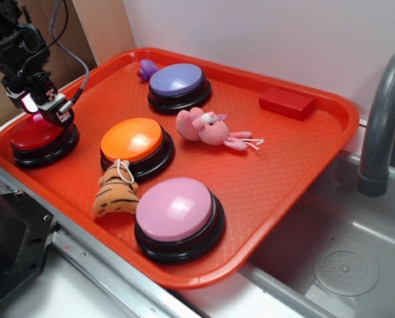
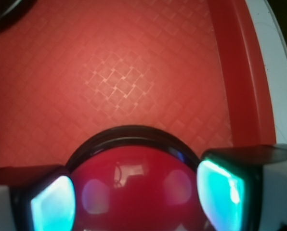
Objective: Push the red button.
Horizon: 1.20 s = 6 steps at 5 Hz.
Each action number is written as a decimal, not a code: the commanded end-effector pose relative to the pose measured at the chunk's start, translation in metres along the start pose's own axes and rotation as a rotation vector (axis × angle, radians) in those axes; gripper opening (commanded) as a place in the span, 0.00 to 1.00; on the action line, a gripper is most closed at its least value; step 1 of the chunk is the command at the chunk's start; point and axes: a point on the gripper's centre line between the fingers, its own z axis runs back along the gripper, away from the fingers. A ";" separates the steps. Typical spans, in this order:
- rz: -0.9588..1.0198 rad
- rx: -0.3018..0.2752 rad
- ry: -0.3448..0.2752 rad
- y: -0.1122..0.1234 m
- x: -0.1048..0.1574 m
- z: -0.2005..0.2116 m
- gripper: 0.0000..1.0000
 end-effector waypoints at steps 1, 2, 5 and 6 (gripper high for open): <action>-0.078 0.025 -0.114 0.008 -0.002 0.042 1.00; -0.085 0.025 -0.110 0.006 0.007 0.049 1.00; -0.123 0.050 -0.112 -0.007 0.015 0.069 1.00; -0.119 0.027 -0.113 -0.007 0.016 0.072 1.00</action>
